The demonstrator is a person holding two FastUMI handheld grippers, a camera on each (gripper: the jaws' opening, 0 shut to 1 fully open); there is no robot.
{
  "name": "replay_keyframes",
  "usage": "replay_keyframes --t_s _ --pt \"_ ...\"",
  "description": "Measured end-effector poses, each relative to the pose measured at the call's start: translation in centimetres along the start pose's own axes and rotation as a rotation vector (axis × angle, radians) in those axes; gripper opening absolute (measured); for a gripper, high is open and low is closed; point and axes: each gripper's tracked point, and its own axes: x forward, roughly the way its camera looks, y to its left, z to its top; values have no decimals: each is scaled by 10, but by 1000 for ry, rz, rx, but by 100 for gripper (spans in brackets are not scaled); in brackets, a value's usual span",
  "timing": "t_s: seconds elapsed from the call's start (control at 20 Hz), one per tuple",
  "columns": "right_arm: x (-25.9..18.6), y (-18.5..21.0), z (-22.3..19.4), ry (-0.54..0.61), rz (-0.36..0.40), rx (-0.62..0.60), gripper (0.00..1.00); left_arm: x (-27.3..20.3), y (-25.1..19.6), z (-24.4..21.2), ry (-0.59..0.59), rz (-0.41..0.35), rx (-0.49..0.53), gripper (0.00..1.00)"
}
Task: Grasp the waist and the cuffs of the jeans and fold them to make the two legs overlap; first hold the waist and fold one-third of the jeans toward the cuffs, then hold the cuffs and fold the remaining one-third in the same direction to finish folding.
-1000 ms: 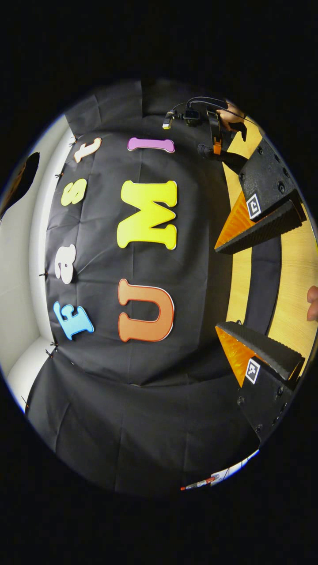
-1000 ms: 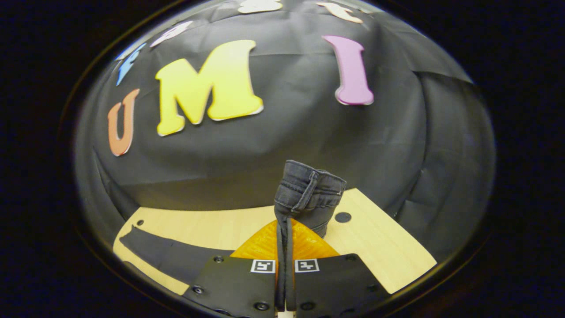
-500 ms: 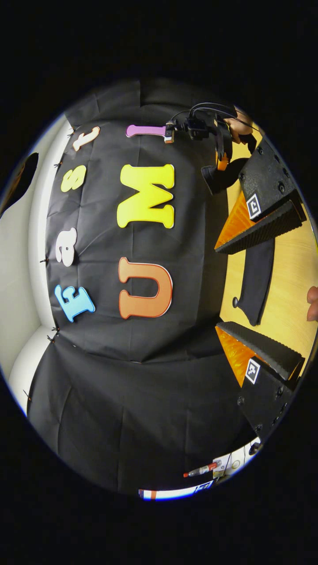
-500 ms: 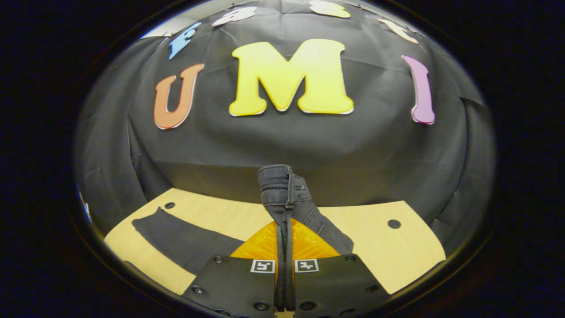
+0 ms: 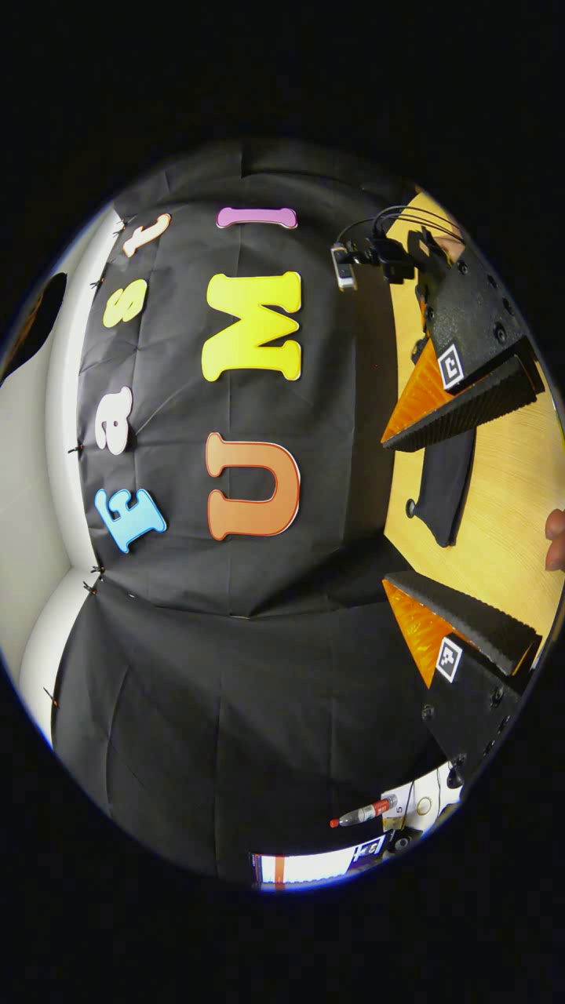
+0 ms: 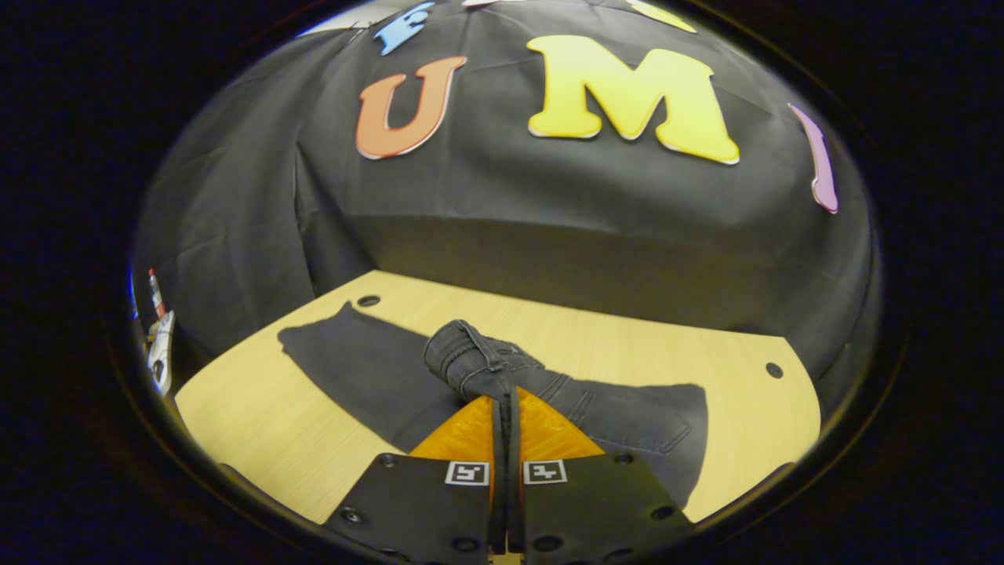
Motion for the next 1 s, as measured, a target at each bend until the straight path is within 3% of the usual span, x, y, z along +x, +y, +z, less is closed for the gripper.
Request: replay_keyframes --t_s 0.3,0.4,0.45,0.55,0.65,0.7,0.85,1.0 --pt "17 0 -43 109 31 -61 2 5 4 2 -3 3 -13 98" --pt "17 5 -49 99 54 -30 12 9 1 3 -5 -2 -16 98" --pt "17 6 -47 99 51 -35 25 11 -2 3 -4 -6 -16 98" --pt "14 1 -46 107 23 -74 32 17 -5 1 5 -25 -28 98" --pt "10 -3 -42 98 23 -49 67 24 -9 -1 15 -30 -52 98" --pt "8 -6 -38 95 29 -17 67 29 -6 -4 22 -27 -59 98" --pt "-1 -14 -3 24 49 53 99 51 -11 -21 65 -37 -108 98" --pt "-17 -23 44 -71 55 50 100 81 -12 -53 157 -27 -222 98"
